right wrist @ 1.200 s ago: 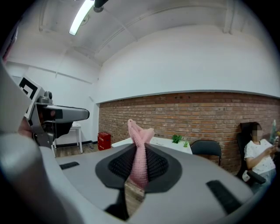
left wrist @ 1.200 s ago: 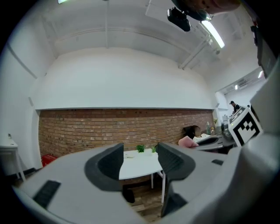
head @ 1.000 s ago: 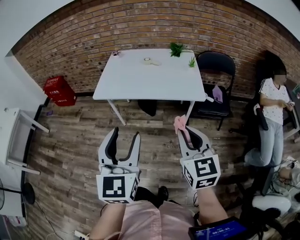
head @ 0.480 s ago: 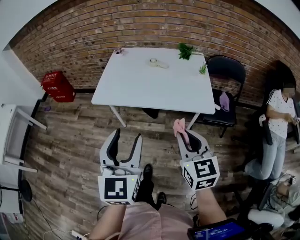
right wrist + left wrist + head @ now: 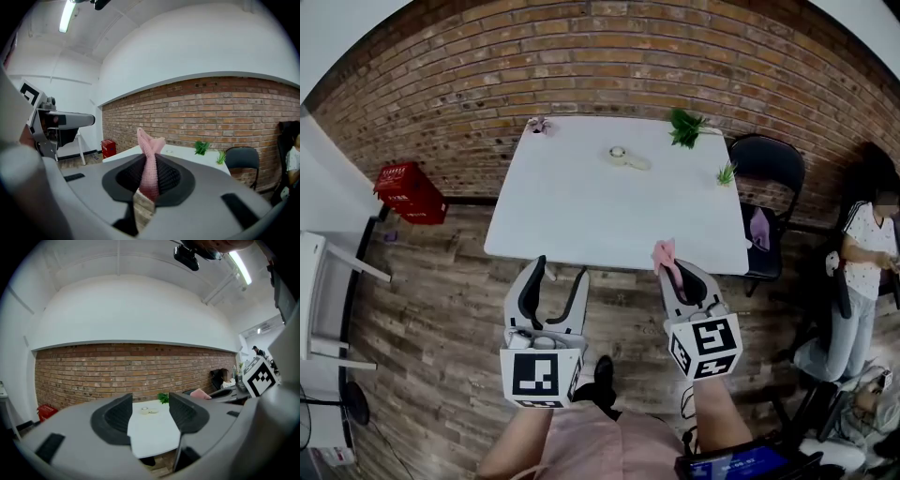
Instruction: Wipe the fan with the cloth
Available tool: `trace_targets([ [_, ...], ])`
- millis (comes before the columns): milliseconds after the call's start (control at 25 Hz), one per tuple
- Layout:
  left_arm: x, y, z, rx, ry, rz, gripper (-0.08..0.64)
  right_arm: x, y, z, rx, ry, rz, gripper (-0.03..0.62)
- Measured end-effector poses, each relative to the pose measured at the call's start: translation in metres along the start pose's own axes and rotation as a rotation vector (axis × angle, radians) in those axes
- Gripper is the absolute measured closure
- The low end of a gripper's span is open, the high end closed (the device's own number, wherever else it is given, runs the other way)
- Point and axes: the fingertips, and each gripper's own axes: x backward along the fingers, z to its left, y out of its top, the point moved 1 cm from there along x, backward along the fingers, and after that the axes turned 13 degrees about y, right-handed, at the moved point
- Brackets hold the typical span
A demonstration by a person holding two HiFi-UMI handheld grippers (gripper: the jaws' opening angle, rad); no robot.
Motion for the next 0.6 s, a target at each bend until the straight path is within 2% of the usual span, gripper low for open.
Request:
trace_targets([
  [360,-0.064,0.005,0.024,-0.015,-0.062,-0.01,0.31,-0.042,0.028,-0.03,0.005,-0.081,-0.023,0.54],
  [600,-0.093,-0.007,0.017,-0.018,-0.107,0.015,0.31,-0.052,0.022,-0.052,-0.023,-0.124,-0.011,0.54],
])
